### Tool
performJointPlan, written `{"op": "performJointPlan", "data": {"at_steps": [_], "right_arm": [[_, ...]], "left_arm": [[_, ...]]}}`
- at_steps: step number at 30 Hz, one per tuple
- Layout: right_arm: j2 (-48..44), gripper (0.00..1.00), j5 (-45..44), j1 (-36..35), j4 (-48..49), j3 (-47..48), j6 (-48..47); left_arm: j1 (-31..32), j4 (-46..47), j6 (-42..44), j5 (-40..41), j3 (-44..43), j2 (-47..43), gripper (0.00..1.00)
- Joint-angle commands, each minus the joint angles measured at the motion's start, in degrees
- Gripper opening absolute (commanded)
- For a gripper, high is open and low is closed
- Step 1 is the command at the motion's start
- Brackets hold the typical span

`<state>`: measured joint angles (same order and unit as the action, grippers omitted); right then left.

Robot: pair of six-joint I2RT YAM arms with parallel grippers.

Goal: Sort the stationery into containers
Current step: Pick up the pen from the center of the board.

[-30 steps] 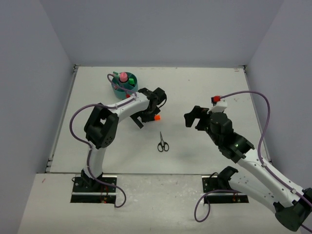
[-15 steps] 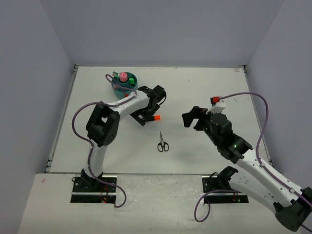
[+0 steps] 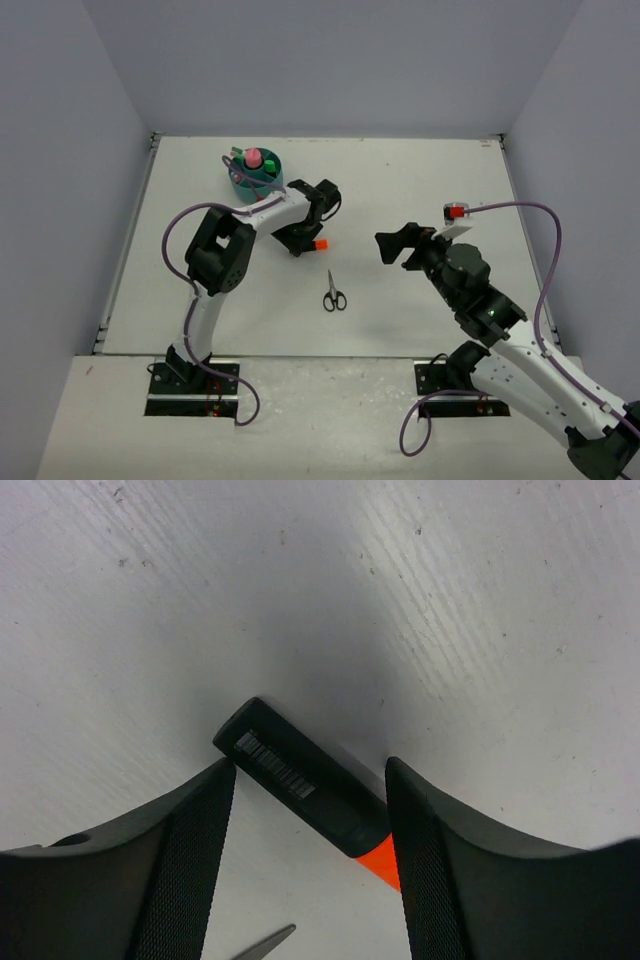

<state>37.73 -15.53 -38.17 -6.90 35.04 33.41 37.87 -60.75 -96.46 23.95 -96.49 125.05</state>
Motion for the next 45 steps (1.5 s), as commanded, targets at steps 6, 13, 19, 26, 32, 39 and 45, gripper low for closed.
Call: {"op": "performJointPlan", "data": {"at_steps": [6,13,19,26,32,39,45], "right_arm": [[-2.58,0.97,-0.92,0.2,3.99,-2.33,0.87],[5.88,0.97,9.42,0.27,5.18,0.4,-0.17],[15.77,0.96,25.17,-0.07,11.14,2.12,-1.06],[22.21,0.82,28.05,-7.62,17.93,3.59,-1.24],[30.52,0.52,17.85,-11.97,19.17,6.58,5.62],[35.69,0.44,9.8,-15.42,18.71,11.02,7.11],[37.25,0.34,8.16,-15.89,20.01,12.35,6.47]], "left_arm": [[-1.04,7.03,-1.01,-2.3,7.37,-1.92,0.0],[-0.74,18.61,-0.39,-1.41,21.08,-14.06,0.0],[1.43,37.85,5.24,1.49,40.24,-37.44,0.0],[2.26,49.19,6.64,-4.61,52.46,-53.77,0.0],[3.09,50.29,6.73,-7.82,54.48,-60.68,0.0],[3.3,51.0,6.81,-9.87,56.22,-65.36,0.0],[3.27,51.36,7.34,-11.22,56.77,-66.61,0.0]]}}
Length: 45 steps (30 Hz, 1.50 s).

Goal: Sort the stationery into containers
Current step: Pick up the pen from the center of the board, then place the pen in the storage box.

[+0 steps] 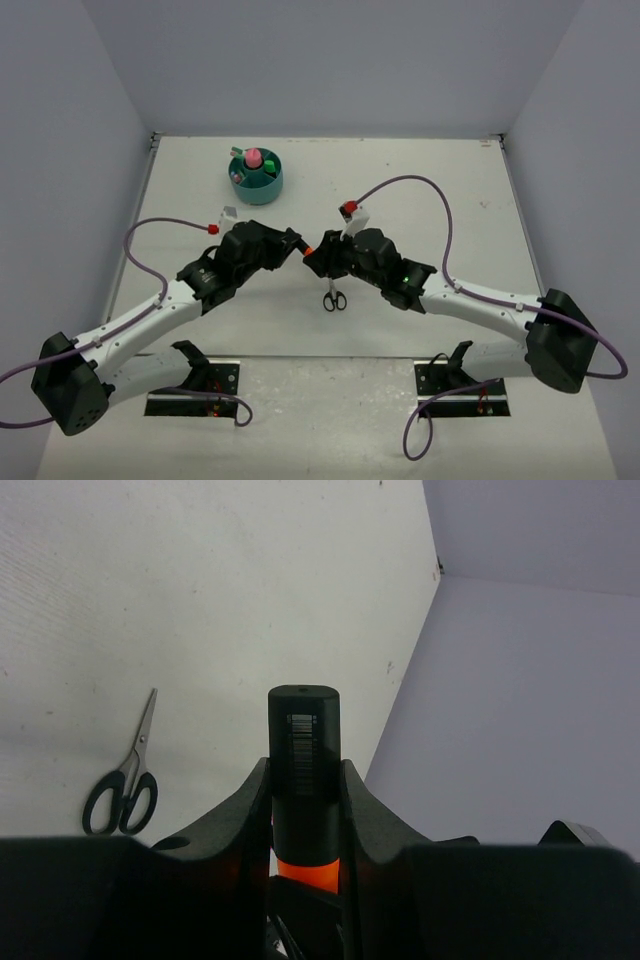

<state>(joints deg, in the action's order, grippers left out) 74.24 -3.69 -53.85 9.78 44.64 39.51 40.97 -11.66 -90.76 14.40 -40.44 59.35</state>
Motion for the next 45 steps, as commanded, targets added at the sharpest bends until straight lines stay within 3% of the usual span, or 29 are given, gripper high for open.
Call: {"op": "performJointPlan", "data": {"at_steps": [1,3,6,7,9,10,13,14,17,19,20,23,25,29,34,36,42,43,44,45], "right_arm": [[0.92,0.31,-3.32,-0.29,3.59,3.03,0.0],[1.48,0.23,-2.65,-0.29,3.79,3.87,-1.06],[1.87,0.0,-2.22,-0.44,2.91,4.84,-2.11],[1.77,0.0,-1.93,-0.38,2.51,4.83,-2.41],[1.0,0.0,-1.15,-0.38,0.97,4.67,-3.72],[0.99,0.0,-1.06,-0.38,-0.01,4.5,-3.74],[-4.3,0.0,1.2,-0.15,-6.48,2.63,-8.4],[-6.79,0.0,2.14,0.24,-8.7,1.82,-9.55],[-13.87,0.0,8.78,2.29,-13.88,-0.19,-11.86],[-18.17,0.0,22.84,4.5,-16.69,-0.98,-13.9],[-19.67,0.0,24.09,5.1,-17.44,-1.16,-14.73],[-24.7,0.0,40.81,5.51,-18.78,-1.35,-17.17],[-25.55,0.0,46.36,5.51,-18.74,-0.78,-17.27],[-24.59,0.0,46.84,5.42,-20.67,2.38,-17.45],[-24.79,0.0,48.28,5.51,-20.06,3.0,-17.92],[-25.72,0.0,47.91,5.42,-19.97,2.91,-18.41],[-26.43,0.0,46.82,5.44,-20.77,4.23,-19.25],[-26.39,0.0,46.32,5.49,-21.37,4.67,-19.49],[-26.26,0.0,45.62,5.42,-22.68,5.37,-19.9],[-26.18,0.0,44.99,5.5,-22.85,5.53,-20.06]], "left_arm": [[0.25,2.44,1.62,-1.95,0.82,-0.9,0.0],[0.25,3.14,1.23,-3.07,1.47,-0.9,0.0],[0.25,4.01,1.11,-3.61,2.23,-1.21,0.01],[0.24,4.1,1.36,-3.3,2.32,-1.48,0.07],[0.16,4.79,3.36,-2.37,2.47,-2.56,0.38],[0.25,5.49,3.39,-2.01,2.47,-3.18,0.59],[0.09,8.38,16.85,-2.32,-0.41,-5.36,0.95],[0.08,8.9,22.93,-3.79,-1.58,-5.88,1.0],[0.07,9.63,40.11,-11.98,-5.53,-6.9,1.0],[0.16,11.11,54.62,-23.84,-7.27,-8.33,1.0],[0.16,13.59,57.41,-30.09,-6.77,-9.11,1.0],[0.12,22.45,61.42,-54.61,-3.46,-12.4,1.0],[0.25,33.67,58.37,-61.55,1.36,-13.81,1.0],[0.34,44.05,53.6,-66.69,5.56,-15.75,0.97],[0.38,37.77,56.45,-66.34,3.28,-12.99,0.8],[0.34,36.71,56.92,-66.95,2.83,-11.63,0.67],[0.36,35.24,57.51,-67.49,3.66,-9.84,0.62],[0.42,35.76,57.35,-67.93,3.93,-9.8,0.55],[0.43,36.52,57.01,-68.62,4.49,-9.87,0.38],[0.43,36.76,56.93,-68.63,5.04,-10.1,0.33]]}}
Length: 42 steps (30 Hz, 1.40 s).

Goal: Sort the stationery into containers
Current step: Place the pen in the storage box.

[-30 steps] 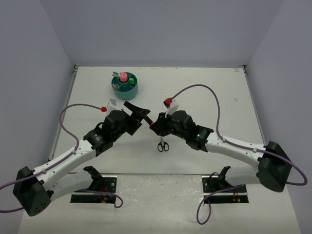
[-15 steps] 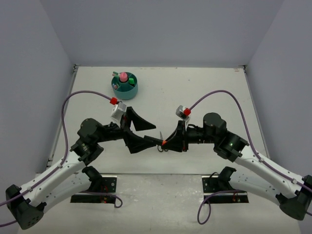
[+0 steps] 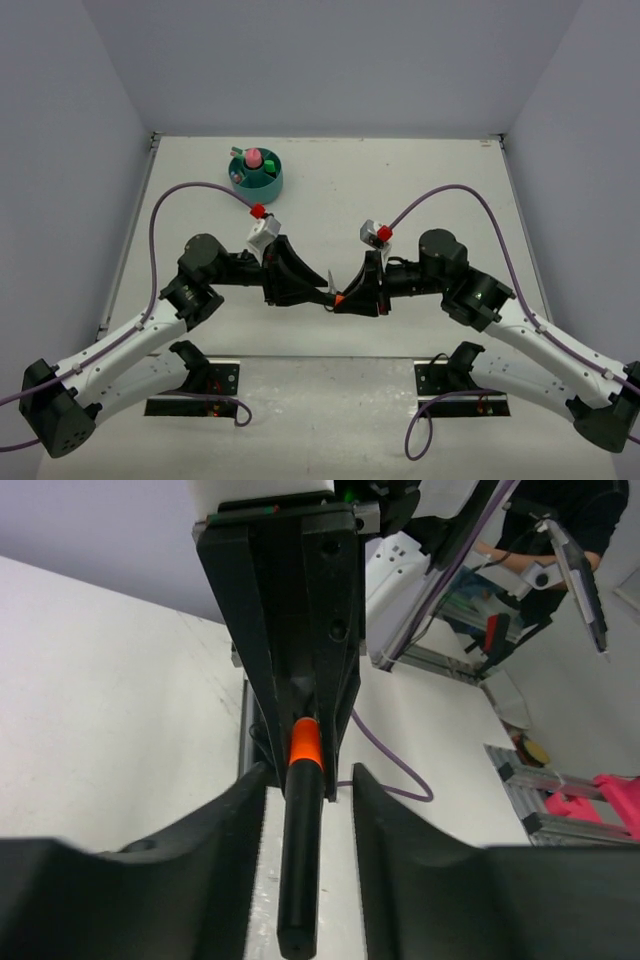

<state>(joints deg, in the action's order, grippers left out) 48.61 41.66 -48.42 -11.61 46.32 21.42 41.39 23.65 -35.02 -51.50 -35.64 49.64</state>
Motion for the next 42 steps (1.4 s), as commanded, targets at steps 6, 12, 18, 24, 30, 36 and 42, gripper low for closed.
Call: {"op": "performJointPlan", "data": {"at_steps": [6,12,18,24,30,36,42], "right_arm": [[-1.45,0.0,-2.31,0.17,-2.5,4.71,-2.07],[-2.21,0.0,-4.83,0.23,-3.09,6.21,-1.63],[-3.27,0.0,-8.63,0.96,-2.09,7.83,1.26],[-4.88,0.0,-11.53,1.69,0.71,9.19,4.2],[-5.63,0.0,-11.15,2.13,3.92,8.94,6.36],[-6.82,0.0,-11.52,2.29,6.54,8.64,7.67],[-7.23,0.0,-11.1,2.37,6.87,9.22,7.76]], "left_arm": [[0.1,0.87,1.71,-3.23,1.02,-1.25,0.21],[0.04,0.91,1.65,-1.78,1.57,-1.58,0.0],[0.1,1.5,1.18,-1.05,2.25,-1.74,0.0],[0.1,2.34,0.48,-0.75,2.77,-1.85,0.0],[0.13,2.48,0.22,-0.47,2.97,-2.0,0.0],[0.19,4.21,-0.65,-0.98,3.67,-1.37,0.0],[0.19,4.56,-1.08,-0.8,3.57,-0.69,0.0]]}}
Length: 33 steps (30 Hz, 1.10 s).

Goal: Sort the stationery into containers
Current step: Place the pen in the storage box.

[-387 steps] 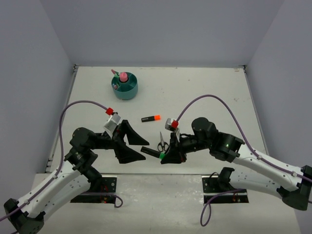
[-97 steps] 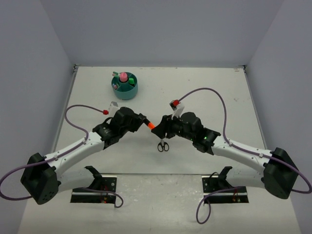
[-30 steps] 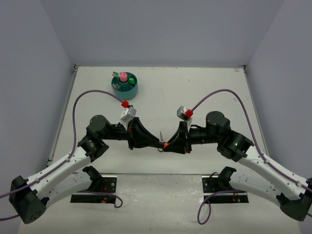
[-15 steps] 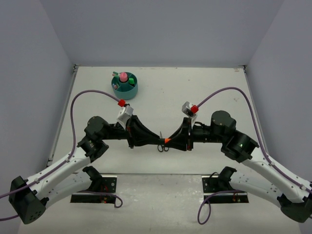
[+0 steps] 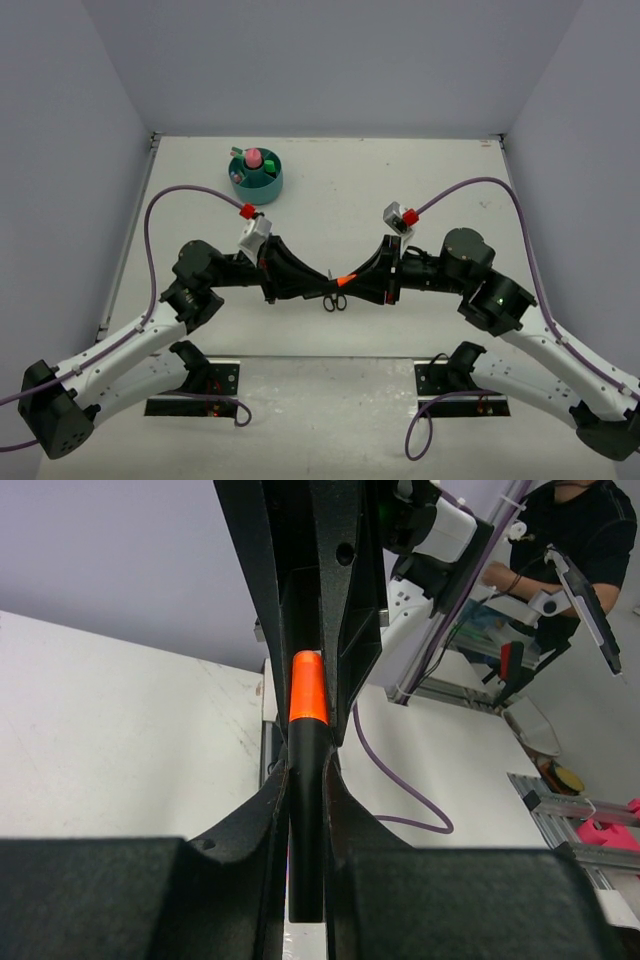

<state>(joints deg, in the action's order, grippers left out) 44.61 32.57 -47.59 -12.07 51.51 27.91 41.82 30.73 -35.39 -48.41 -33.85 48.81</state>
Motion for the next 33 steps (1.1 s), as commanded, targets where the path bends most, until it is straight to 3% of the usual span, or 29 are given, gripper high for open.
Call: {"op": "performJointPlan", "data": {"at_steps": [1,20,23,24,26,27,33], "right_arm": [[-2.98,0.0,-1.68,1.62,7.32,3.96,1.19],[4.48,0.0,-8.48,3.91,10.63,2.58,4.26],[5.16,0.0,-8.87,3.91,11.12,1.44,3.99],[5.28,0.0,-9.69,3.94,11.04,0.98,3.78],[5.7,0.0,-12.43,4.06,10.69,0.24,3.2],[6.12,0.0,-15.34,4.58,10.13,0.01,3.12],[14.18,0.0,-27.94,6.2,9.05,1.07,5.15]], "left_arm": [[-0.25,-2.52,-0.73,-3.8,1.69,0.15,0.0],[-0.25,-6.96,-0.44,0.91,-0.19,5.83,0.01],[-0.25,-12.33,1.72,5.94,-2.35,5.31,0.24],[-0.25,-14.76,2.33,8.5,-3.51,5.09,0.37],[-0.26,-21.02,2.79,14.81,-6.37,4.38,0.71],[-0.33,-27.26,2.86,18.44,-9.31,3.7,0.98],[-0.34,-59.64,-0.08,58.93,-21.72,1.14,1.0]]}}
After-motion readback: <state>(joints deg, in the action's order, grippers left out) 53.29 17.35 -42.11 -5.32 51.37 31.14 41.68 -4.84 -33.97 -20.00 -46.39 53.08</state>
